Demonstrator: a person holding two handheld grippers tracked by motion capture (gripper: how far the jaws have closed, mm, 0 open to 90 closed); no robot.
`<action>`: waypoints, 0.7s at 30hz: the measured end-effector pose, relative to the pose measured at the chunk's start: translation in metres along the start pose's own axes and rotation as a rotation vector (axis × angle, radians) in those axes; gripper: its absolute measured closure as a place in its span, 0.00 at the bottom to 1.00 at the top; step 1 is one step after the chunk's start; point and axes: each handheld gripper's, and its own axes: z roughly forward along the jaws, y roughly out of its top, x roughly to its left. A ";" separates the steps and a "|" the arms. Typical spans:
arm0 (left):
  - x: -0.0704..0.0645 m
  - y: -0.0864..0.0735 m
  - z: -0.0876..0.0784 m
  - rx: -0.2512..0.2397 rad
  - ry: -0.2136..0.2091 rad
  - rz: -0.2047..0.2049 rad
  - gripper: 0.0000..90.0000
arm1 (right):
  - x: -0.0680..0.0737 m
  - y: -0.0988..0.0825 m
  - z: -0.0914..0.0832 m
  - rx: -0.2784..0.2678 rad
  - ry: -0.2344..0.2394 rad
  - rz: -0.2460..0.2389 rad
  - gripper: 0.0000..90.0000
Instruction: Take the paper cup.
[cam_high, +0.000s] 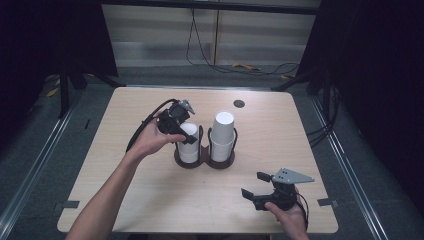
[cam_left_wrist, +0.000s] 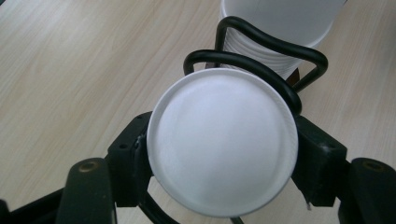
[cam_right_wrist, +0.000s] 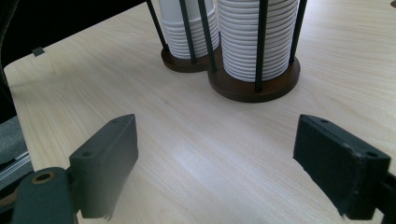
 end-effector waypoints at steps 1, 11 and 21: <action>0.000 0.000 -0.002 0.003 0.000 0.009 0.36 | 0.000 0.000 0.000 0.000 0.000 0.000 0.15; 0.000 0.001 -0.006 -0.011 0.002 0.009 0.37 | 0.000 0.000 0.001 0.000 0.004 0.002 0.15; 0.001 0.005 -0.011 -0.030 -0.020 0.002 0.39 | 0.000 0.000 0.000 -0.002 0.008 0.010 0.15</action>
